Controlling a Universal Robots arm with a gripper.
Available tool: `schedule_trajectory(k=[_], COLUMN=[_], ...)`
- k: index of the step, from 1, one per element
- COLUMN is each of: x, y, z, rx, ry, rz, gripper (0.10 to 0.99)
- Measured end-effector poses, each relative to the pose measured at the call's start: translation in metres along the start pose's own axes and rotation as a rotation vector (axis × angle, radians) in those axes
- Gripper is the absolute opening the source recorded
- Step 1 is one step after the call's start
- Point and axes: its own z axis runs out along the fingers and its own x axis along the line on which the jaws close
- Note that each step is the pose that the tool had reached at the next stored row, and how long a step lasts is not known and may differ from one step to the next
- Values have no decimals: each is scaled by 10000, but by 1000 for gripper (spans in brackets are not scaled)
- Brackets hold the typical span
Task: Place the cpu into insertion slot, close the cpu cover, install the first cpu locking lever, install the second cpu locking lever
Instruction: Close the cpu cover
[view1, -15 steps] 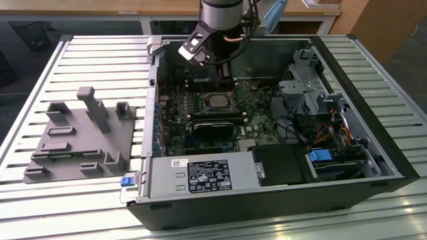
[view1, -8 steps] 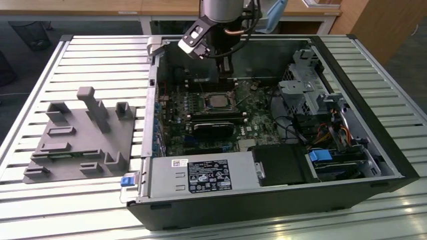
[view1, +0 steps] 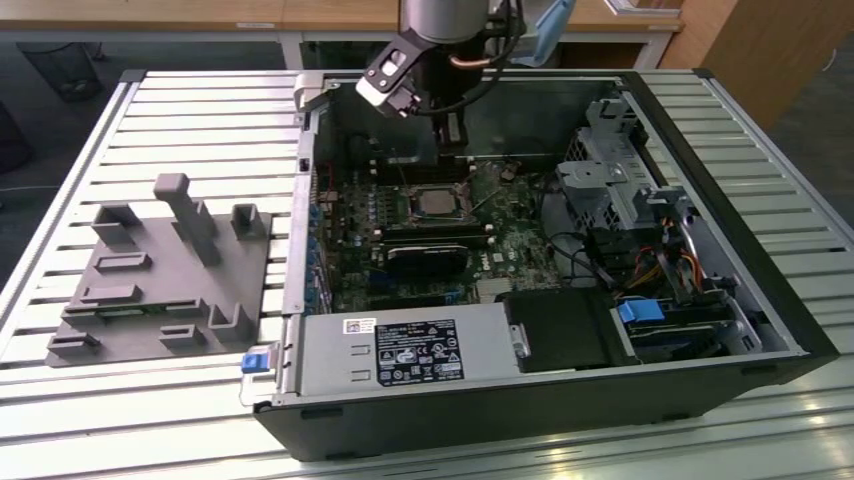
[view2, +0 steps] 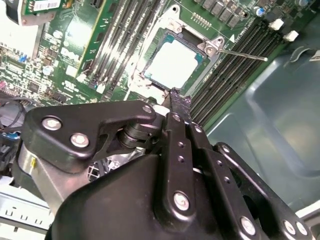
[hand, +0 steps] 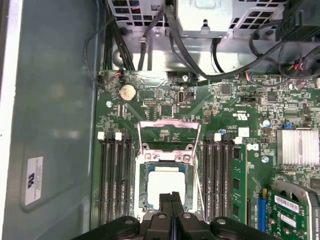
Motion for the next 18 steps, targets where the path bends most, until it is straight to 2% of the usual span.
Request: schedule_trajectory(k=[7, 18], x=[-69, -72], y=[3, 232], z=[-1, 27], rx=[-1, 24], ry=[1, 18], rz=[0, 2], gripper=[106, 106])
